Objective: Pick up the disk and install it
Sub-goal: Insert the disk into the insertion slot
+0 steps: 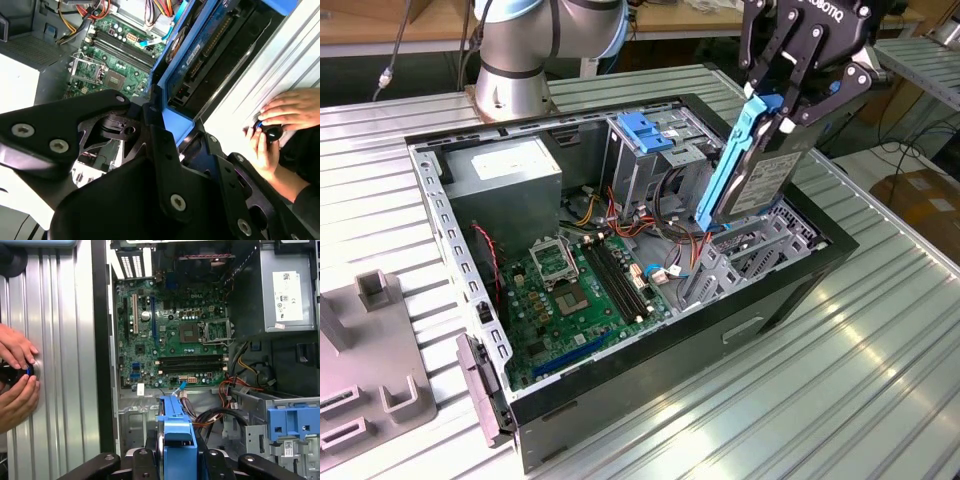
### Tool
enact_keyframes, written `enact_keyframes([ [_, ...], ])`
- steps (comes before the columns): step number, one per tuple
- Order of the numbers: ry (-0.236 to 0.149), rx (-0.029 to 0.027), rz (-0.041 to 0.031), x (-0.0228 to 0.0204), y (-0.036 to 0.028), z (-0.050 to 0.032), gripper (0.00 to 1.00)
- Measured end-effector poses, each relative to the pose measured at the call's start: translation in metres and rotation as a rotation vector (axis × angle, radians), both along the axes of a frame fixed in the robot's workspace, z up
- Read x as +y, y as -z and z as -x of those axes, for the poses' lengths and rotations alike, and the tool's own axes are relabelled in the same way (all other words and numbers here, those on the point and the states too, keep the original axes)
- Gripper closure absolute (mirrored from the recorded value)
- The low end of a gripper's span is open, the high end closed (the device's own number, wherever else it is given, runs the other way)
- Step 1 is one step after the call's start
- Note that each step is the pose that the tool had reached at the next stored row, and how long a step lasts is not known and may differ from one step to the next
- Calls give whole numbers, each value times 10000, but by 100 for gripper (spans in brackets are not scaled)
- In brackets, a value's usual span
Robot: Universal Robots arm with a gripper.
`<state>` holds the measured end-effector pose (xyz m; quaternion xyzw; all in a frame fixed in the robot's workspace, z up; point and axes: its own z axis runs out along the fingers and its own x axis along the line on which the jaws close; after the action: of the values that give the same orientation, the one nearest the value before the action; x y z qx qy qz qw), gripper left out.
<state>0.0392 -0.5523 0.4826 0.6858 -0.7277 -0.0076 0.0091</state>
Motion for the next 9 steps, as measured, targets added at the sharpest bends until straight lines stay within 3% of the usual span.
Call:
enact_keyframes([
  [2,1,1,0,-22,9,-37,63],
  [9,-23,2,27,-30,63,-162,63],
])
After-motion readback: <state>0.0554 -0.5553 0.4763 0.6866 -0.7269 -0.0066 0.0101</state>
